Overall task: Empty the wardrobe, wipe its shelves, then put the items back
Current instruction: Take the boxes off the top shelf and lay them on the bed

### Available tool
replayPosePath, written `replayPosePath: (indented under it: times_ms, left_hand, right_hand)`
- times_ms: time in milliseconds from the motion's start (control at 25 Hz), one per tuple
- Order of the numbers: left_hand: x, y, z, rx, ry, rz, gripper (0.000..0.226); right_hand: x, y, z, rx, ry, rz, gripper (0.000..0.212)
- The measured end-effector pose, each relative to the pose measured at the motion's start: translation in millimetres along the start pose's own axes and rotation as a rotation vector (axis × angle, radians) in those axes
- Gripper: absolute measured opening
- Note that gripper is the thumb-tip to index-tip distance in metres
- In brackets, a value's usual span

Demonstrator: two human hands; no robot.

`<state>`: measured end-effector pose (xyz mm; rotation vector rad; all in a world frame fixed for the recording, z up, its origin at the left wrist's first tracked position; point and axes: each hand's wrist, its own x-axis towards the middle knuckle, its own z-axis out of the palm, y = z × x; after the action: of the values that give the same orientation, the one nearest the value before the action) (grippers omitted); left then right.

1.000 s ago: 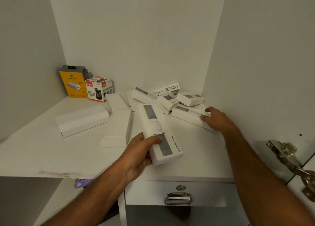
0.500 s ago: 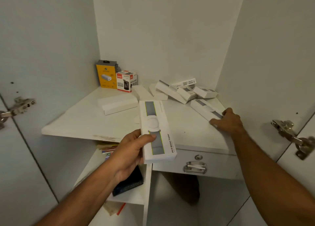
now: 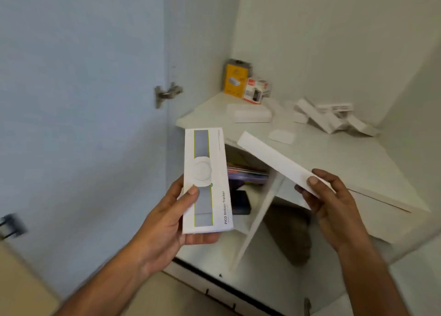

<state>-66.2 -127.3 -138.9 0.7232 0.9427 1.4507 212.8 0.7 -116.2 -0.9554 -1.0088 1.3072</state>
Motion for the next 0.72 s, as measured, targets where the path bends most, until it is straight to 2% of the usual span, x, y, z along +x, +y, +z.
replayPosePath:
  times_ms: [200,280,320,360,480,600,720]
  left_hand:
    - [-117.1,-26.0,-82.3,-0.013,0.376,0.1,0.057]
    - [-170.6,-43.7,-98.8,-0.04,0.554,0.138,0.056]
    - [-202.7,-55.5,-104.7,-0.066,0.68,0.159,0.054]
    - [-237.5,-68.7,-107.7,-0.103,0.816,0.18,0.052]
    - [-319.8,-110.7,-104.5,-0.216,1.142,0.184,0.048]
    - [-398.2,-161.2,-92.0,-0.375,1.498,0.195,0.036]
    - [-477.4,-222.3,-85.2,-0.579,1.77,0.254,0.044]
  right_hand:
    - [-56.3,69.5,98.3,-0.068,-0.322,0.288,0.032]
    - [-77.8,97.1,132.6,-0.128,-0.509,0.345,0.054]
    - [-93.9,115.3,148.5,-0.177,-0.601,0.369,0.071]
    - [-115.7,133.5,165.2,-0.216,-0.689,0.443,0.078]
    - [-183.1,186.8,190.3,-0.203,-0.941,0.781,0.038]
    - [-276.0,231.7,201.7,-0.374,-1.208,1.009,0.03]
    - [-384.2,262.9,209.8,-0.568,-1.494,1.076,0.032]
